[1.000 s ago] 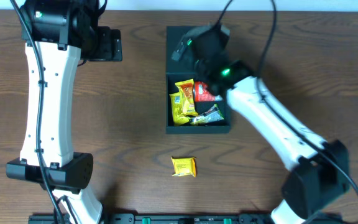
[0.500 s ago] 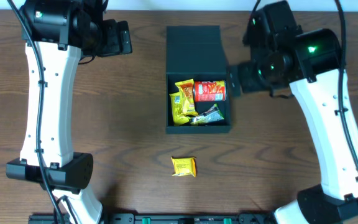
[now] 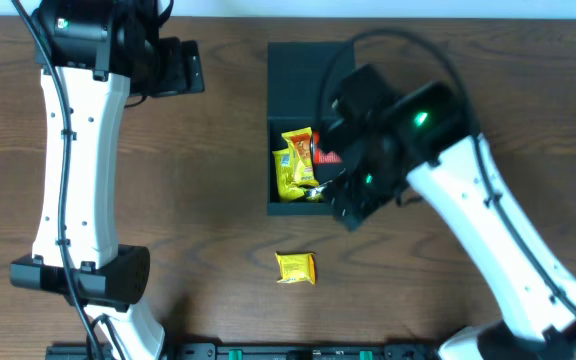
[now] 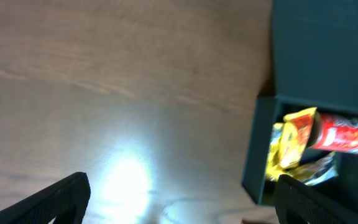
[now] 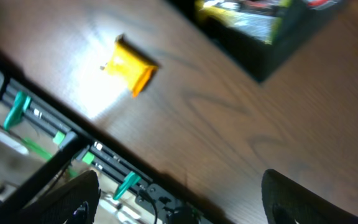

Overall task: Pack container
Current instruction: 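Raise the right gripper out of the box and swing it right, then lower the right gripper to the yellow Lemona packet and grasp it, then carry the Lemona packet into the box and release it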

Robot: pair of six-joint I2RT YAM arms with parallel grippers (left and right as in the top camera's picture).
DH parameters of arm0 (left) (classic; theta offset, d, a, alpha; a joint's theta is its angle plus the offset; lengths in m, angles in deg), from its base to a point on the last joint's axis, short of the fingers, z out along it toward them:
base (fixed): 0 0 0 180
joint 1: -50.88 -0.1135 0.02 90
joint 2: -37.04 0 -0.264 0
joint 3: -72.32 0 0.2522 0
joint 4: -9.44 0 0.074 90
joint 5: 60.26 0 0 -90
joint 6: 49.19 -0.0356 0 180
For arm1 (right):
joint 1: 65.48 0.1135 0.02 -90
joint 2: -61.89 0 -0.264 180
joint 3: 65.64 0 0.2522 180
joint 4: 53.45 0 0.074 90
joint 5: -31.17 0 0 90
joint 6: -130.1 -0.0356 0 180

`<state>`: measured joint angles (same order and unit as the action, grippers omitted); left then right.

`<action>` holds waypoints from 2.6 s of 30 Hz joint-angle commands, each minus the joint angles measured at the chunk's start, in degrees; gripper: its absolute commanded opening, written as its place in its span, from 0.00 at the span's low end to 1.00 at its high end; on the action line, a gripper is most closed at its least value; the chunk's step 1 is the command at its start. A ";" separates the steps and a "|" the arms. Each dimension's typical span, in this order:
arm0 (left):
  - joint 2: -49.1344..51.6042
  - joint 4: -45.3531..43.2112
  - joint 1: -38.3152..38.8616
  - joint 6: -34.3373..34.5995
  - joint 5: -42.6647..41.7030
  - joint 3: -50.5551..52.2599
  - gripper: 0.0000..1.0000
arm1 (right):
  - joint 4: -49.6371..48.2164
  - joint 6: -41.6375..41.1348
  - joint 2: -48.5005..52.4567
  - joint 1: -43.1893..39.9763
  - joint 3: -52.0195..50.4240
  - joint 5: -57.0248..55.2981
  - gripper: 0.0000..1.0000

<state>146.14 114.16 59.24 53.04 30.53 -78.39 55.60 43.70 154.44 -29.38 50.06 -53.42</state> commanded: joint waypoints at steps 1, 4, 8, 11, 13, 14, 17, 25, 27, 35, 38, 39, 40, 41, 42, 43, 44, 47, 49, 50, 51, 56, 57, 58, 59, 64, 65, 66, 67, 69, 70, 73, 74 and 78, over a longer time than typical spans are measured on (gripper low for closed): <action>0.28 2.10 -0.09 0.66 2.80 0.37 0.95 | 0.31 0.09 -6.78 3.69 -4.09 -0.85 0.85; 0.28 4.26 -0.07 0.68 2.78 1.33 0.95 | 0.17 -1.09 -13.44 6.25 -10.36 -0.66 0.87; 0.28 4.39 0.02 1.14 2.60 4.17 0.95 | -7.43 -8.00 -22.32 7.80 -22.05 3.17 0.95; 0.28 2.97 0.31 2.16 2.62 6.25 0.95 | -16.52 -18.58 -26.32 9.22 -32.22 4.09 0.99; 0.28 2.10 0.63 2.82 2.62 7.15 0.95 | -20.57 -26.47 -26.51 9.92 -37.79 3.65 0.99; 0.28 1.84 0.87 2.82 2.62 7.45 0.95 | -22.34 -29.70 -26.21 10.23 -40.13 3.63 0.99; 0.28 1.51 1.44 2.80 2.62 7.48 0.95 | -28.17 -34.95 -25.03 11.67 -46.12 3.65 0.98; 0.28 0.57 1.97 2.80 2.62 7.48 0.95 | -45.92 -38.91 -16.76 17.64 -52.81 3.87 0.96; 0.28 0.46 1.97 2.80 2.62 7.48 0.96 | -46.73 -43.34 -13.53 18.34 -52.81 3.37 0.92; 0.28 0.26 1.97 2.80 2.62 7.48 0.96 | -57.02 -50.31 -0.85 19.74 -52.81 2.93 0.91; 0.28 0.46 1.97 2.80 2.62 7.48 0.95 | -58.75 -50.73 -0.13 19.80 -52.81 2.62 0.91; 0.28 0.52 1.97 2.78 2.60 7.48 0.95 | -59.32 -50.73 -0.13 19.82 -52.81 2.10 0.91; 0.28 0.59 1.97 2.80 2.62 7.48 0.95 | -59.82 -50.73 -0.13 19.82 -52.83 1.62 0.91; 0.28 0.61 1.97 2.78 2.62 7.48 0.96 | -60.33 -50.73 -0.13 19.82 -52.81 0.90 0.91; 0.28 0.63 1.97 2.78 2.62 7.48 0.95 | -60.70 -50.77 -0.13 19.82 -52.81 0.04 0.90; 0.28 0.66 1.97 2.80 2.62 7.48 0.95 | -61.00 -51.45 -0.13 19.85 -52.83 -0.85 0.89; 0.28 0.63 1.97 2.80 2.62 7.48 0.95 | -61.18 -52.15 -0.04 19.87 -52.83 -1.44 0.89; 0.28 0.68 1.97 2.80 2.62 7.48 0.95 | -61.00 -54.34 -0.02 19.87 -52.83 -3.74 0.84; 0.28 0.66 1.97 2.80 2.62 7.48 0.95 | -60.94 -55.56 0.09 20.09 -52.83 -5.05 0.84; 0.28 0.66 1.97 2.78 2.62 7.48 0.95 | -60.96 -56.00 0.09 20.26 -52.83 -5.62 0.84; 0.28 0.66 1.97 2.78 2.62 7.48 0.95 | -61.11 -56.41 0.09 20.57 -52.83 -6.16 0.84; 0.28 0.61 1.97 2.78 2.62 7.48 0.95 | -61.48 -57.40 0.09 22.01 -52.83 -7.58 0.82; 0.28 0.61 1.97 2.78 2.62 7.48 0.95 | -61.48 -57.72 0.09 22.18 -52.83 -7.78 0.82; 0.28 0.59 1.97 2.78 2.62 7.48 0.95 | -61.51 -57.88 0.09 22.29 -52.83 -8.00 0.82; 0.28 0.59 1.97 2.78 2.62 7.48 0.95 | -61.48 -58.03 0.09 22.34 -52.83 -8.22 0.82; 0.28 0.59 1.97 2.75 2.62 7.48 0.96 | -61.46 -58.75 0.42 22.49 -52.83 -9.79 0.79; 0.28 0.59 1.97 2.75 2.62 7.48 0.95 | -61.48 -58.93 0.50 22.49 -52.83 -9.92 0.79; 0.28 0.61 1.97 2.75 2.62 7.48 0.95 | -61.48 -59.12 0.50 22.49 -52.83 -9.94 0.78; 0.28 0.61 1.97 2.75 2.62 7.48 0.95 | -61.48 -59.32 0.50 22.49 -52.83 -9.94 0.78; 0.28 0.61 1.97 2.75 2.62 7.48 0.95 | -61.59 -59.36 0.50 22.49 -52.83 -9.94 0.78; 0.28 0.61 1.97 2.75 2.62 7.48 0.95 | -61.75 -59.39 0.50 22.49 -52.83 -9.92 0.77; 0.28 0.61 1.97 2.75 2.62 7.48 0.95 | -62.97 -59.52 1.20 22.97 -52.83 -9.90 0.77; 0.28 0.61 1.97 2.75 2.62 7.48 0.95 | -63.21 -59.52 1.53 23.21 -52.83 -9.90 0.77; 0.28 0.66 1.97 2.56 2.64 7.48 0.95 | -63.45 -59.56 3.04 24.11 -52.81 -9.88 0.78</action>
<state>146.19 114.51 61.19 55.62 32.33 -71.15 -7.66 -14.99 156.04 -6.23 -2.58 -62.27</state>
